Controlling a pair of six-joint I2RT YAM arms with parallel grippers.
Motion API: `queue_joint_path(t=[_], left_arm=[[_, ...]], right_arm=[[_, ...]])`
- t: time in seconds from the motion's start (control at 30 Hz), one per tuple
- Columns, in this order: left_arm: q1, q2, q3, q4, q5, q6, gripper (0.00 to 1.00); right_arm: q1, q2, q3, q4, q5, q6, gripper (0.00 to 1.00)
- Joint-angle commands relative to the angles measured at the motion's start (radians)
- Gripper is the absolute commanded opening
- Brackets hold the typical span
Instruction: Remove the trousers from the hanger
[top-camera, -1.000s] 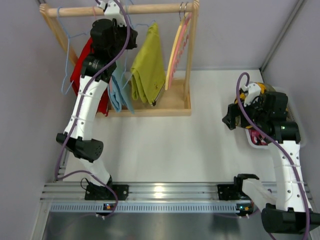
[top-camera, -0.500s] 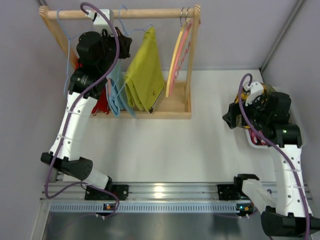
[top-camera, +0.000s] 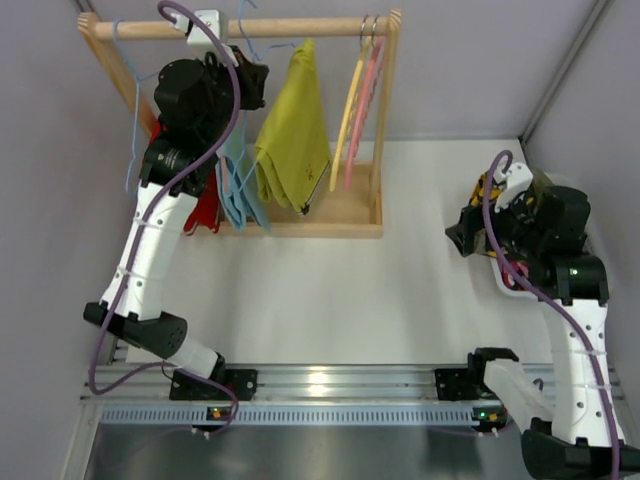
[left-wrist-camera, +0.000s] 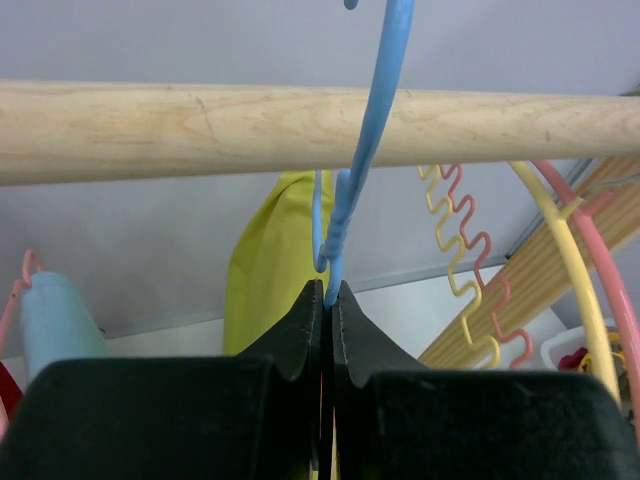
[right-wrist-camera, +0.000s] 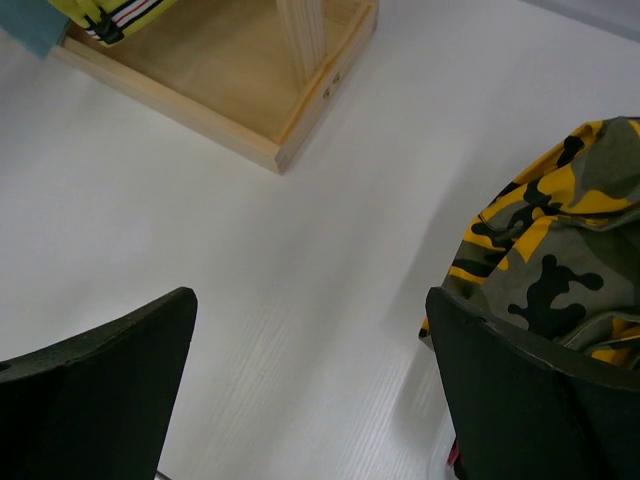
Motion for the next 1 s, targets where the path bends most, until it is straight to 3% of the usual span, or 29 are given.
queue_joint_path(t=[0.0,0.2,0.37,0.57,0.7,0.97], left_arm=[[-0.022,-0.175,-0.014,0.217,-0.003,-0.038,0.00],[-0.023,-0.358,-0.177,0.140,0.000,-0.105,0.00],[-0.025,-0.468,-0.307,0.091,0.044,-0.171,0.00],[-0.025,-0.528,-0.341,0.048,0.068,-0.214,0.00],[-0.023,-0.525,-0.323,0.021,0.083,-0.237,0.00],[-0.025,-0.472,-0.300,-0.056,0.049,-0.250,0.00]], right_arm=[[0.015,-0.042,0.063,0.102,-0.051,0.015,1.00],[0.027,-0.016,0.106,0.170,-0.120,0.072,0.99],[0.123,0.010,0.155,0.230,-0.107,0.120,0.99],[0.346,0.039,0.178,0.352,0.055,0.157,1.00],[0.592,0.094,0.221,0.403,0.219,0.144,0.99],[0.823,0.286,0.320,0.426,0.281,0.152,0.99]])
